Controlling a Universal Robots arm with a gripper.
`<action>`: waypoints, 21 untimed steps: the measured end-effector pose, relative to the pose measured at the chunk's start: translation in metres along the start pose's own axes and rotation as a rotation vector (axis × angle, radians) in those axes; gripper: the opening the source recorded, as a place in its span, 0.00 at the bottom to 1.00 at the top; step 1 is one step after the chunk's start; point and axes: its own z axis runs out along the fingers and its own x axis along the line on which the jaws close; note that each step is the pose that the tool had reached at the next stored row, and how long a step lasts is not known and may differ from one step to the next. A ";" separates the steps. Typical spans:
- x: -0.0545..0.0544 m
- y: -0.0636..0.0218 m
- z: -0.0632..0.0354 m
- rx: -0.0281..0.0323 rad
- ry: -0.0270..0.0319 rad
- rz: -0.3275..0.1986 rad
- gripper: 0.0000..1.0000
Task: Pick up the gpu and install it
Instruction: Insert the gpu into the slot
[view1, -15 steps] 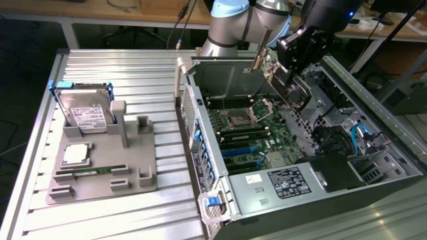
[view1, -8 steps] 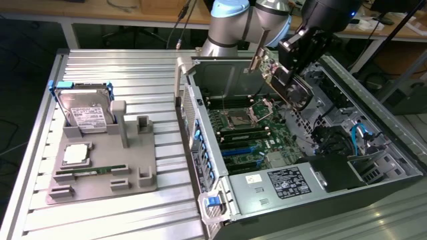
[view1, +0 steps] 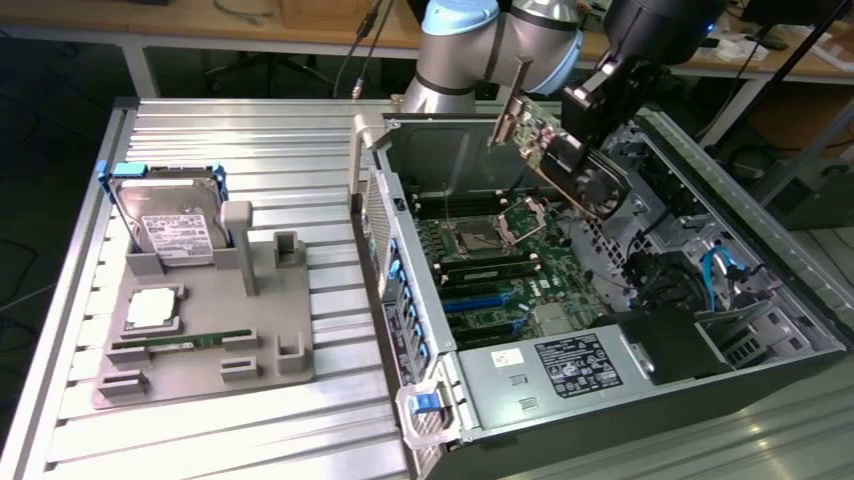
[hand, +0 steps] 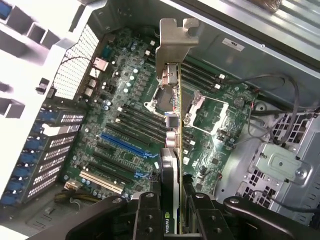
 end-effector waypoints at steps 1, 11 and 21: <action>0.000 -0.0002 0.0000 -0.0009 0.0014 -0.034 0.27; -0.002 -0.0008 0.0001 -0.0041 0.0063 -0.151 0.27; -0.003 -0.0015 0.0003 -0.0075 0.0115 -0.277 0.27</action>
